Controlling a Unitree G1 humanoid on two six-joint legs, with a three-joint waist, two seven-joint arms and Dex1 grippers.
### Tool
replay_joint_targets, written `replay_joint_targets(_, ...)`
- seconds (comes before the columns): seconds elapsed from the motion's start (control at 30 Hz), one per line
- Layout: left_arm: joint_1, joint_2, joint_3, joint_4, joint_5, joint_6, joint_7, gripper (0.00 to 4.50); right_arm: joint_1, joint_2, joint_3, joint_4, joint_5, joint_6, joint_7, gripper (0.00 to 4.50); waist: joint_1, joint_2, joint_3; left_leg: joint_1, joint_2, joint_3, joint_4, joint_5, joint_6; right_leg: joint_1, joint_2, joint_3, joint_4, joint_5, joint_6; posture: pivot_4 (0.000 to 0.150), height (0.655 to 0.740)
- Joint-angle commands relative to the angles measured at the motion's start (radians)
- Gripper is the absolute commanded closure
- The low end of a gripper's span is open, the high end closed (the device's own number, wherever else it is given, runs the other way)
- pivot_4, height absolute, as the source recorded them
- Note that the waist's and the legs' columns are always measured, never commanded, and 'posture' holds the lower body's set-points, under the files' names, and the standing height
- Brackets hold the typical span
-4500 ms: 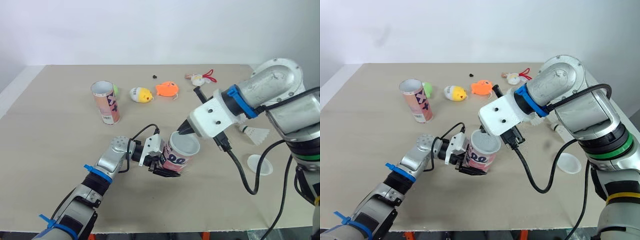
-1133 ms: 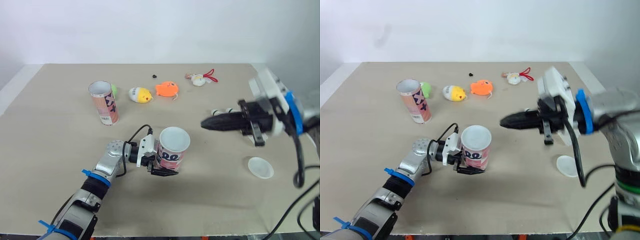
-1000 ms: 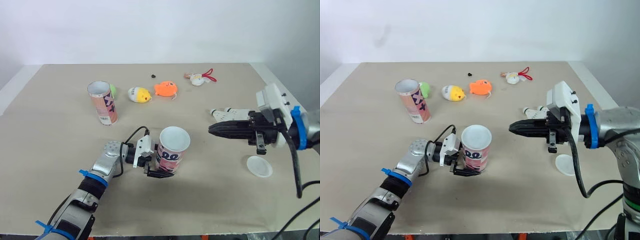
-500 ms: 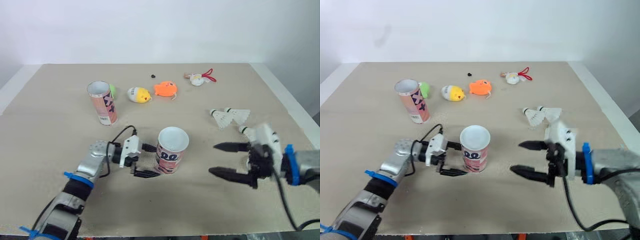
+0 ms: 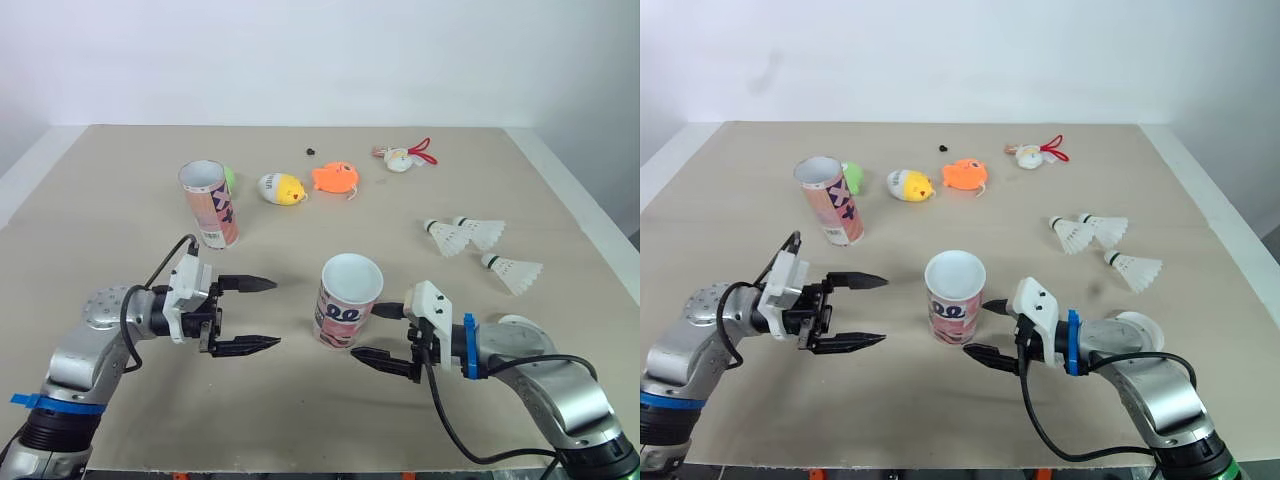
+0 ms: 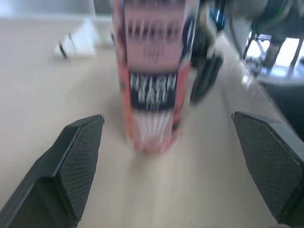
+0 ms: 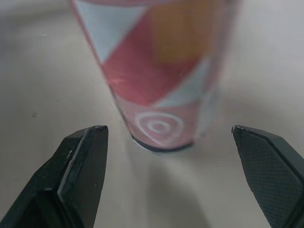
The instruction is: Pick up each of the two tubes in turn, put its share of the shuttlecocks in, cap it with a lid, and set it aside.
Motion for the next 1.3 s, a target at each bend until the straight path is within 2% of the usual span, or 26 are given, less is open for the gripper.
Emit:
replay_joint_targets(0.03,-0.015,0.017,0.034,-0.091,-0.071,0.062,0.042,0.0,-0.044,0.032,0.035,0.024,-0.028,-0.033,-0.021,0.05,0.0,0.0,0.0,0.0,-0.001,0.0,0.0,0.0,0.0,0.0,0.0,0.0,0.0,0.0,-0.001,0.15,0.74)
replay_joint_targets(0.2,-0.052,0.031,0.04,-0.117,-0.107,0.1,0.054,0.0,-0.1,0.087,0.075,0.075,-0.053,-0.056,-0.034,0.05,0.0,0.0,0.0,0.002,0.0,0.0,0.0,0.0,-0.001,0.0,0.004,0.0,0.0,0.001,-0.006,0.15,0.74)
replay_joint_targets(0.4,-0.065,0.045,0.019,-0.089,-0.082,0.08,0.037,0.0,-0.138,0.127,0.103,0.112,-0.071,-0.079,-0.04,0.05,0.0,0.0,0.0,0.003,0.001,0.0,-0.001,0.0,-0.001,0.0,0.006,0.0,0.0,0.001,-0.005,0.15,0.74)
replay_joint_targets(0.83,-0.115,-0.003,-0.013,-0.017,-0.051,0.059,0.033,0.0,-0.191,0.198,0.124,0.156,-0.078,-0.098,-0.036,0.05,0.0,0.0,0.0,0.003,0.002,0.0,-0.001,0.0,-0.001,0.0,0.006,0.0,0.0,0.001,-0.005,0.15,0.74)
replay_joint_targets(0.87,-0.118,-0.006,-0.016,-0.013,-0.048,0.056,0.033,0.0,-0.192,0.199,0.124,0.159,-0.079,-0.1,-0.036,0.57,0.0,0.0,0.0,0.003,0.002,0.0,-0.001,0.0,-0.001,0.0,0.006,0.0,0.0,0.001,-0.005,0.15,0.74)
replay_joint_targets(0.97,-0.127,-0.016,-0.026,-0.005,-0.039,0.049,0.034,0.0,-0.193,0.197,0.12,0.16,-0.076,-0.097,-0.033,1.66,0.0,0.0,0.0,0.003,0.002,0.0,-0.001,0.0,-0.001,0.0,0.006,0.0,0.0,0.002,-0.005,0.15,0.74)
replay_joint_targets(1.0,-0.129,-0.019,-0.028,-0.003,-0.036,0.048,0.034,0.0,-0.192,0.196,0.116,0.158,-0.074,-0.095,-0.033,1.86,0.0,0.0,0.0,0.003,0.002,0.0,-0.001,0.0,-0.001,0.0,0.006,0.0,0.001,0.002,-0.005,0.15,0.74)
replay_joint_targets(1.03,-0.133,-0.023,-0.032,-0.001,-0.033,0.046,0.033,0.0,-0.192,0.195,0.111,0.156,-0.072,-0.09,-0.037,1.99,0.0,0.0,0.0,0.003,0.002,0.0,-0.001,0.0,-0.001,0.0,0.006,0.0,0.001,0.002,-0.005,0.15,0.74)
replay_joint_targets(1.13,-0.149,-0.04,-0.05,0.019,-0.014,0.031,0.031,0.0,-0.189,0.182,0.068,0.132,-0.039,-0.066,-0.039,1.99,0.0,0.0,0.0,0.003,0.001,0.0,0.0,0.0,-0.001,0.0,0.006,0.0,0.001,0.002,-0.005,0.15,0.74)
replay_joint_targets(1.3,-0.183,-0.077,-0.093,0.052,0.027,0.008,0.034,0.0,-0.197,0.15,-0.084,0.076,0.094,0.022,-0.053,1.99,0.0,0.0,0.0,0.002,0.001,0.0,0.0,0.0,-0.001,0.001,0.005,0.001,0.001,0.002,-0.004,0.15,0.74)
